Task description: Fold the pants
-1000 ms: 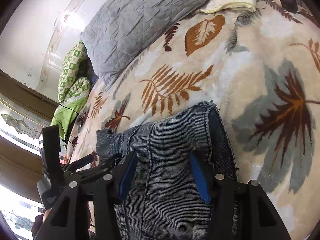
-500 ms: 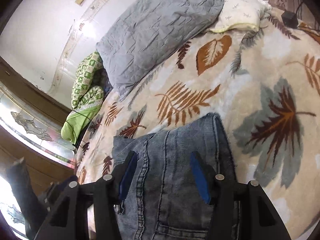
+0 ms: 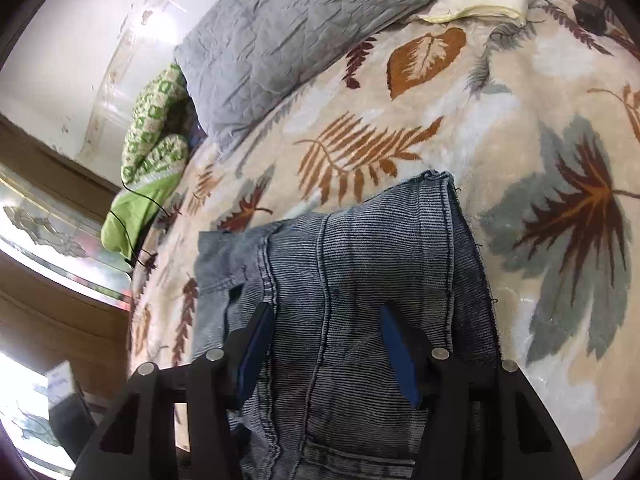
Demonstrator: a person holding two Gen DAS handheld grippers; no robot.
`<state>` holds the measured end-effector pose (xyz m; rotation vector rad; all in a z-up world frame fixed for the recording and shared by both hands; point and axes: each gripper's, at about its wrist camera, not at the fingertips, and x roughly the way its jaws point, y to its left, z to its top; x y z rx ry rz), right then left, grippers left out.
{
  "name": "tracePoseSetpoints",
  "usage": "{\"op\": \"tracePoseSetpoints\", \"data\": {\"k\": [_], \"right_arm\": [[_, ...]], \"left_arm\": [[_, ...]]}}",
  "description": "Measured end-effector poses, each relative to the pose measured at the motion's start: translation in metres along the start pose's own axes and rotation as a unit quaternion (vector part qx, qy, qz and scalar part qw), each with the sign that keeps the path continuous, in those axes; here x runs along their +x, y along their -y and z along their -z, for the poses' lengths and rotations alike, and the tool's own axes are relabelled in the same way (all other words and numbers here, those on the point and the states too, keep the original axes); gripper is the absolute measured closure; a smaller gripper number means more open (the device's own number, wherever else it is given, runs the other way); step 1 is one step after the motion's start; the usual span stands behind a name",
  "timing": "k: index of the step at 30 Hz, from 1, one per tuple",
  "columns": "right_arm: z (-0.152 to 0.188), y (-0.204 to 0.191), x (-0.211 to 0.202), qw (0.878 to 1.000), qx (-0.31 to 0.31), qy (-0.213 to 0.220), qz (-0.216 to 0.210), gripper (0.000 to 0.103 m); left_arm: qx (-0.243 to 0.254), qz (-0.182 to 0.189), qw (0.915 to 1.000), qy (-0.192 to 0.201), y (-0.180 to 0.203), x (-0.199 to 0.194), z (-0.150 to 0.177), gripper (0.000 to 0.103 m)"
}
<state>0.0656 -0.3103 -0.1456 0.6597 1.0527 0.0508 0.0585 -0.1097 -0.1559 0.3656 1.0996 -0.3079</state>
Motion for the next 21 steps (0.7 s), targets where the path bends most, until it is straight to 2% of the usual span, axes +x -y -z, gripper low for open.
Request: {"op": "tracePoseSetpoints", "data": {"k": [4, 8, 16, 21], "right_arm": [[0.002, 0.001, -0.004, 1.0, 0.001, 0.007, -0.006, 0.043], [0.002, 0.002, -0.016, 0.999, 0.016, 0.025, -0.02, 0.044], [0.004, -0.005, -0.054, 0.996, -0.009, 0.088, -0.023, 0.043], [0.004, 0.004, -0.067, 0.995, 0.002, 0.095, -0.023, 0.043]], "left_arm": [[-0.003, -0.004, 1.0, 0.007, -0.003, -0.009, 0.003, 0.0], [-0.008, -0.013, 0.9994, 0.033, -0.006, -0.03, 0.004, 0.0], [-0.062, -0.015, 0.9943, 0.086, -0.035, -0.07, 0.002, 0.0], [-0.08, -0.03, 0.9934, 0.076, -0.06, -0.066, 0.008, 0.0]]}}
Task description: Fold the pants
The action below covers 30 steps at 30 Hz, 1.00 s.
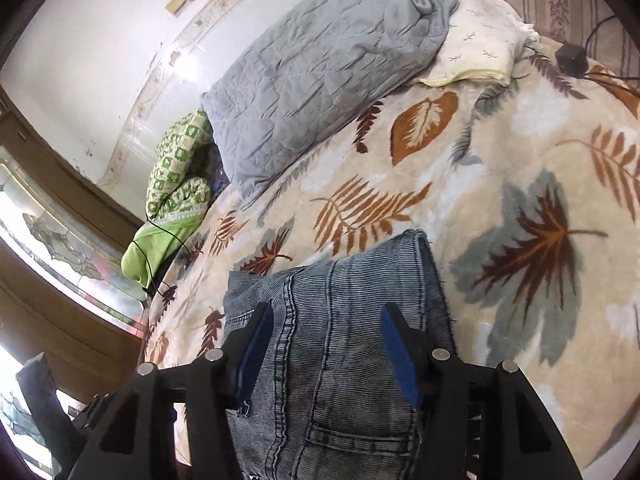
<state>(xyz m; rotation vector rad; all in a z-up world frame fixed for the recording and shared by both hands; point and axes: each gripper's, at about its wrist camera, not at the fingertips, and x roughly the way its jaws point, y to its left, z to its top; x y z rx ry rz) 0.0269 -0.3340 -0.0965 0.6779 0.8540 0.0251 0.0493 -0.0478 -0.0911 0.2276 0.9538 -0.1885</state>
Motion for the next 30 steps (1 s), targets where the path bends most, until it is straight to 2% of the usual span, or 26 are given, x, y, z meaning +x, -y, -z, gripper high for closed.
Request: {"op": "tracePoseSetpoints", "data": {"k": [6, 11, 20, 26, 30], "right_arm": [[-0.004, 0.027, -0.013, 1.0, 0.023, -0.007, 0.007, 0.042], [-0.003, 0.062, -0.019, 0.998, 0.057, -0.028, 0.009, 0.038], [0.008, 0.096, -0.011, 0.994, 0.074, -0.085, 0.008, 0.036], [0.011, 0.094, 0.002, 0.99, 0.076, -0.115, -0.021, 0.035], [0.013, 0.088, 0.013, 0.989, 0.071, -0.13, -0.029, 0.034]], "left_arm": [[-0.035, 0.016, 0.9988, -0.03, -0.035, 0.021, 0.011, 0.0], [-0.049, 0.067, 0.9948, -0.058, -0.043, 0.039, 0.015, 0.0], [-0.057, 0.152, 0.9836, -0.078, -0.033, 0.066, 0.006, 0.0], [-0.044, 0.186, 0.9789, -0.074, -0.018, 0.074, -0.003, 0.0], [-0.026, 0.219, 0.9722, -0.079, -0.01, 0.081, -0.007, 0.0]]}}
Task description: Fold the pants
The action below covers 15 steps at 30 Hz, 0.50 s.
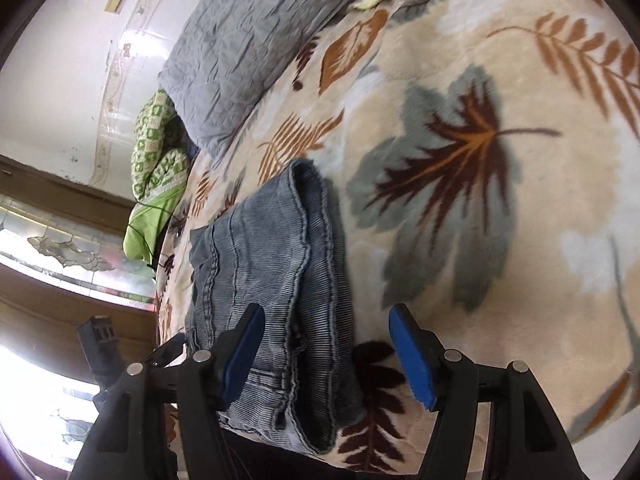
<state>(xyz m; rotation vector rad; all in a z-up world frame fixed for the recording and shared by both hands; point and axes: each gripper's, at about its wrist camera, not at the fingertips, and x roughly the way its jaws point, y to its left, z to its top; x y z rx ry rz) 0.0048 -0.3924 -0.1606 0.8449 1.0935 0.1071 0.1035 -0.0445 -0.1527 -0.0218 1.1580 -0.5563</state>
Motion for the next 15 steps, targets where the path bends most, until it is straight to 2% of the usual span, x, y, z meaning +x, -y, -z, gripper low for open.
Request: {"op": "tracePoseSetpoints", "data": {"k": [7, 10, 12, 15], "right_arm": [[-0.004, -0.005, 0.017, 1.0, -0.006, -0.009, -0.014, 0.031], [-0.009, -0.007, 0.025, 0.999, -0.007, -0.011, -0.031, 0.026], [-0.011, -0.009, 0.03, 0.999, -0.008, -0.014, -0.049, 0.017], [-0.013, -0.017, 0.04, 0.997, -0.017, -0.025, -0.069, 0.017]], "left_arm": [[0.013, 0.059, 0.9979, -0.024, -0.004, 0.02, -0.005, 0.0], [0.014, 0.083, 0.996, -0.029, -0.005, 0.026, -0.006, 0.0], [0.016, 0.102, 0.9943, -0.029, -0.005, 0.027, -0.007, 0.0], [0.021, 0.12, 0.9921, -0.03, -0.005, 0.03, -0.009, 0.0]]}}
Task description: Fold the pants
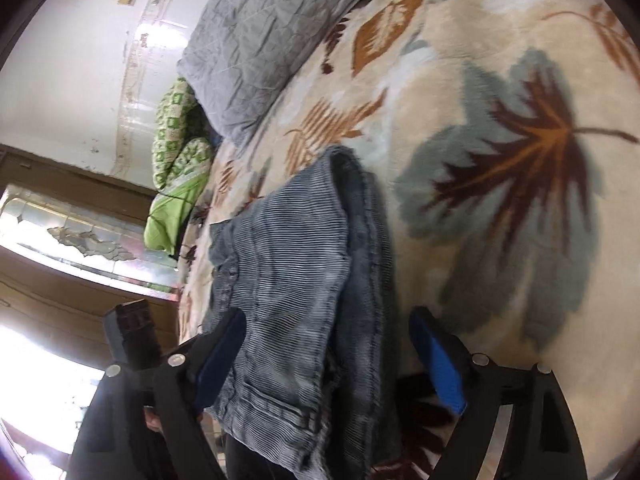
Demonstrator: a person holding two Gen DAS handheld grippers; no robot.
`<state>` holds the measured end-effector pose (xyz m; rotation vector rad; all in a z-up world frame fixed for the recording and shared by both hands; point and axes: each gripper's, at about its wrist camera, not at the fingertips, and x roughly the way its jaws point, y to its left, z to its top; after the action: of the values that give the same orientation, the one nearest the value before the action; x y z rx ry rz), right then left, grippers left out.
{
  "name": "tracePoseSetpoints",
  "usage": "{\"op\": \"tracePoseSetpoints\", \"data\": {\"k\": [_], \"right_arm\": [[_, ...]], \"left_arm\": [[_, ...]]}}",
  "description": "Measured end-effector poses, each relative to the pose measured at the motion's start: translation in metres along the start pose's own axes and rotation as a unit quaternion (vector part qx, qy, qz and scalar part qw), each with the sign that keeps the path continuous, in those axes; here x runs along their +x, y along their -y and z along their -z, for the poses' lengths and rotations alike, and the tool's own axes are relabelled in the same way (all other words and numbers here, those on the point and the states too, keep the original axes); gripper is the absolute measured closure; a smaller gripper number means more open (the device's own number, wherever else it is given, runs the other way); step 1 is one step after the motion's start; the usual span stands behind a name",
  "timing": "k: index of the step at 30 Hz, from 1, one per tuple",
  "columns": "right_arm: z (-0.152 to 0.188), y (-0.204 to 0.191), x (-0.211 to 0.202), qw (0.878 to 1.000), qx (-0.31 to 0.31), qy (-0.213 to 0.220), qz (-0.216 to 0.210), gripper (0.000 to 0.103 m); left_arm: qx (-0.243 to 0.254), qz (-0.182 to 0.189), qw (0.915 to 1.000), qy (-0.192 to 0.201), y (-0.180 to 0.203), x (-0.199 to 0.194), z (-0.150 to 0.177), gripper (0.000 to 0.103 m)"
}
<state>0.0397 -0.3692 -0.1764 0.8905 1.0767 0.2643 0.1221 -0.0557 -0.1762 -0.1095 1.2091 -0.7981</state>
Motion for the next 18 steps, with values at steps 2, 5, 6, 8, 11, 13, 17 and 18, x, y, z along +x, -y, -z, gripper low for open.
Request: {"op": "tracePoseSetpoints", "data": {"k": [2, 5, 6, 8, 11, 13, 17, 18], "right_arm": [[0.0, -0.006, 0.007, 1.0, -0.011, -0.01, -0.007, 0.017], [0.001, -0.016, 0.016, 0.999, -0.028, -0.018, -0.009, 0.016], [0.003, -0.018, 0.017, 0.999, -0.03, -0.019, -0.01, 0.016], [0.005, -0.024, 0.021, 0.999, -0.043, -0.018, 0.004, 0.018], [0.013, -0.037, 0.025, 0.996, -0.08, -0.015, 0.037, 0.03], [0.015, -0.039, 0.026, 0.995, -0.089, -0.01, 0.055, 0.039], [0.02, -0.046, 0.023, 0.994, -0.098, 0.007, 0.055, 0.051], [0.021, -0.049, 0.022, 0.993, -0.105, 0.011, 0.059, 0.052]], "left_arm": [[0.003, 0.005, 1.0, 0.001, 0.002, 0.003, -0.002, 0.0], [0.006, 0.015, 0.9999, 0.003, 0.005, 0.005, -0.004, 0.0], [0.006, 0.019, 0.9998, 0.005, 0.005, 0.004, -0.004, 0.0], [0.006, 0.021, 0.9997, 0.009, 0.007, 0.005, -0.005, 0.0], [0.007, 0.014, 0.9997, 0.018, 0.011, 0.004, -0.006, 0.008], [0.006, 0.011, 0.9996, 0.024, 0.011, 0.001, -0.006, 0.016], [0.014, 0.0, 0.9993, 0.035, 0.015, -0.006, -0.004, 0.029], [0.017, -0.004, 0.9991, 0.039, 0.017, -0.008, -0.004, 0.033]]}}
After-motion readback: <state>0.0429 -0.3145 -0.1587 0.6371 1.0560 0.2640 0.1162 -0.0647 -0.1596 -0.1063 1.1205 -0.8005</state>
